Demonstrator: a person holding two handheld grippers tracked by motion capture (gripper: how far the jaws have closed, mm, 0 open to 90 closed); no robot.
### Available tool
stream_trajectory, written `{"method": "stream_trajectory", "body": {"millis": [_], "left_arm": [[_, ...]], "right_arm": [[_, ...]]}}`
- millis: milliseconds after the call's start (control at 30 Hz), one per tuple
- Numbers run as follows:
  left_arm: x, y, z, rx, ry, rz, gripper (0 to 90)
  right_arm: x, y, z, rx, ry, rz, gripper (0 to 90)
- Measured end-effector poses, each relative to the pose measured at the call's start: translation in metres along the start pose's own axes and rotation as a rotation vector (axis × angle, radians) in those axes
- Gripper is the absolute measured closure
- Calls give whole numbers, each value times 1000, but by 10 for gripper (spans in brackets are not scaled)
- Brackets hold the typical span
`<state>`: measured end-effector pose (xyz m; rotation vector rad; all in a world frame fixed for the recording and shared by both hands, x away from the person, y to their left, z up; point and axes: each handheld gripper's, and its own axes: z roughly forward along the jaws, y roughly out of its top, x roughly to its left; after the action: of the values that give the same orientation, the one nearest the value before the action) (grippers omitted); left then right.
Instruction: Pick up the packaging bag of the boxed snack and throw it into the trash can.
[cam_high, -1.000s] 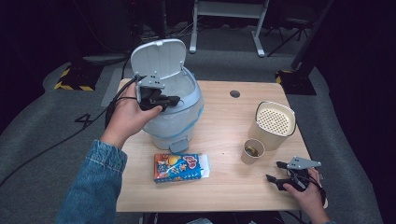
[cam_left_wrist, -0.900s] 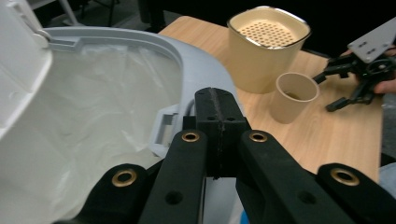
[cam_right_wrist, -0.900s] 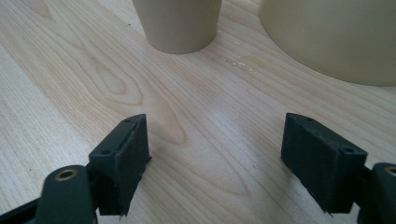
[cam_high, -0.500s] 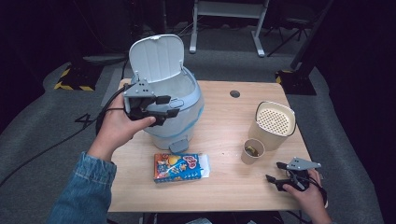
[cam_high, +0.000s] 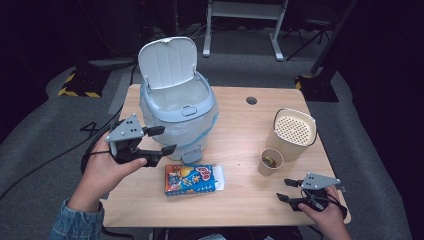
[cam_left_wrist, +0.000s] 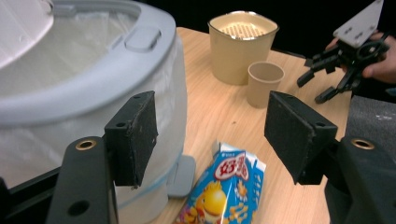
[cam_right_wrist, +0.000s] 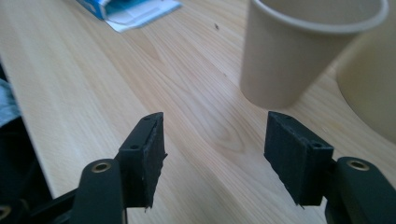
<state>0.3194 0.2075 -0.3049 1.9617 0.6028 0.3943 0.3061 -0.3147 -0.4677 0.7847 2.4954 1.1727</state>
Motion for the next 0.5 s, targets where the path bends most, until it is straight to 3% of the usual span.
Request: {"method": "stream_trajectory", "body": {"millis": [300, 500], "left_arm": [[-7, -52, 1, 49, -8, -7, 338], [-10, -89, 6, 41, -10, -44, 344]], "right_arm": [[22, 32, -3, -44, 78, -44, 402], [36, 56, 6, -63, 125, -45, 374]]}}
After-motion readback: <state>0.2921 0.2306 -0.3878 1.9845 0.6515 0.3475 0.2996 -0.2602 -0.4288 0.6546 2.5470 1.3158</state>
